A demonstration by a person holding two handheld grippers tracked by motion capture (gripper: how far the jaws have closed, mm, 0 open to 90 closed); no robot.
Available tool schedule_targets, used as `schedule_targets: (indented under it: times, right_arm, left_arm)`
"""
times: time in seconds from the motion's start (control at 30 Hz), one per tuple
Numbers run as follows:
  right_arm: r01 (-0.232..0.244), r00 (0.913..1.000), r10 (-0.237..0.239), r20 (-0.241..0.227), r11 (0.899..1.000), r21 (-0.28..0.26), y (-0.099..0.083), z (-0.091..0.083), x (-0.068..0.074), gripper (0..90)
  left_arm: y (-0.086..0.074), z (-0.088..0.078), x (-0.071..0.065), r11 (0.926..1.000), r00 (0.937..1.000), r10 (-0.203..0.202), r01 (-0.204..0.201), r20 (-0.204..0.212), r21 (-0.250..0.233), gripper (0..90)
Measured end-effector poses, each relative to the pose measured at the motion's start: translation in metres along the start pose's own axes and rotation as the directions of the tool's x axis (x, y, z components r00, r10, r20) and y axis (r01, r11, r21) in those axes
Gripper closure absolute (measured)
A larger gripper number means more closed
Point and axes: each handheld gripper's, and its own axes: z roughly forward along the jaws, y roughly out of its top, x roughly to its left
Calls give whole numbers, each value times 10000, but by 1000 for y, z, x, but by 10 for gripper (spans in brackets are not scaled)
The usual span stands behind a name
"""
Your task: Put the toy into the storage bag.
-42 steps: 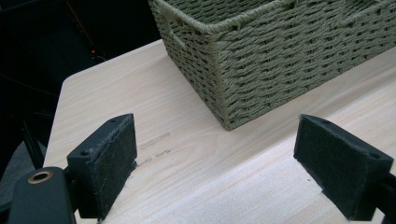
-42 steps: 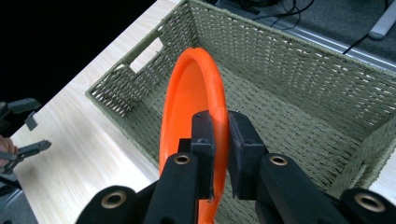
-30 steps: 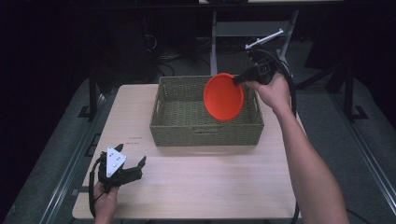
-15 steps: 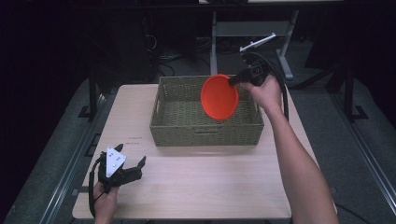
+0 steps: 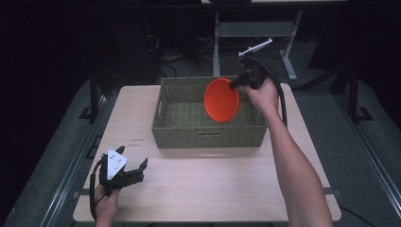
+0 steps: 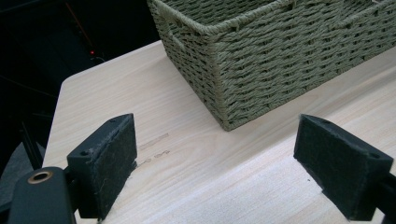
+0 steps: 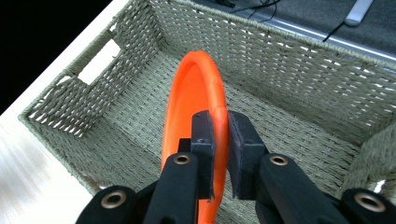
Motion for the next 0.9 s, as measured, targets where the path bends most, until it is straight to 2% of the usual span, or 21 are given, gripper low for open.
schedule_targets:
  times: [0.57,0.67,0.9]
  right_arm:
    - [-420,9990,411,182,9975,569,-11,33,-13,814]
    - [-301,9993,286,238,9975,634,-13,38,-12,814]
    - [-446,9988,426,260,9959,782,-18,48,-16,814]
  left_arm:
    - [0,0,0,10000,10000,-72,72,30,0,127]
    - [0,-1,0,10000,10000,-95,95,8,-24,127]
    - [0,-1,0,10000,10000,-55,55,8,-10,127]
